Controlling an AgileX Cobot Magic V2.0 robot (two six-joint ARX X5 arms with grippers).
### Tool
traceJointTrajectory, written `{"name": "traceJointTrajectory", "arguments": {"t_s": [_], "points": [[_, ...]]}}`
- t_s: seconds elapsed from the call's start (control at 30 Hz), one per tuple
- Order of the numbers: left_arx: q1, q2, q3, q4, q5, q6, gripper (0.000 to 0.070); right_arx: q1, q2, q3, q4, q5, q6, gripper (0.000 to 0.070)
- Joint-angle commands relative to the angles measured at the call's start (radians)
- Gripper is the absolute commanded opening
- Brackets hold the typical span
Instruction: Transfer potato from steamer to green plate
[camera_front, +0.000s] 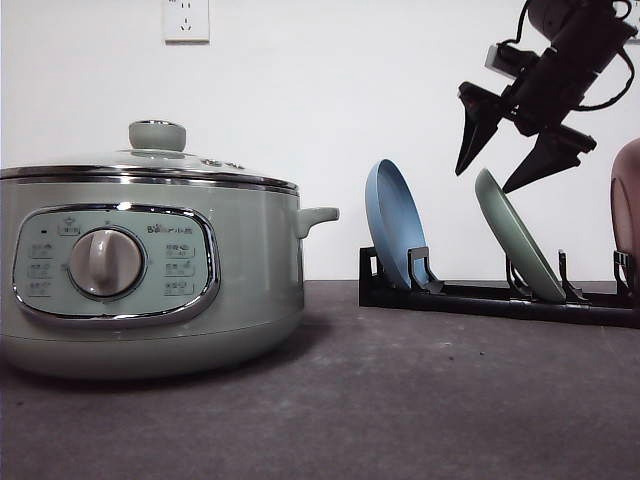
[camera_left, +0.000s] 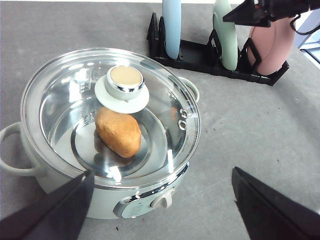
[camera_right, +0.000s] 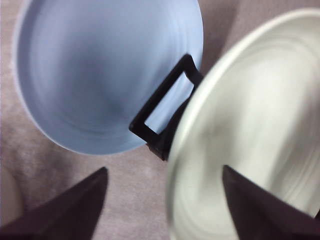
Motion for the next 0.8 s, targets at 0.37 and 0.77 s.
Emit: {"name": "traceJointTrajectory", "arguments": {"t_s": [0.37, 0.77], "points": [[-0.002, 0.005, 0.026, 0.009, 0.005, 0.0, 0.056, 0.005, 0.027, 0.024, 0.011, 0.018, 0.014, 0.0108], [-0.002, 0.005, 0.026, 0.009, 0.005, 0.001, 0.056, 0.005, 0.019, 0.024, 0.011, 0.013, 0.017, 0.0006]]}}
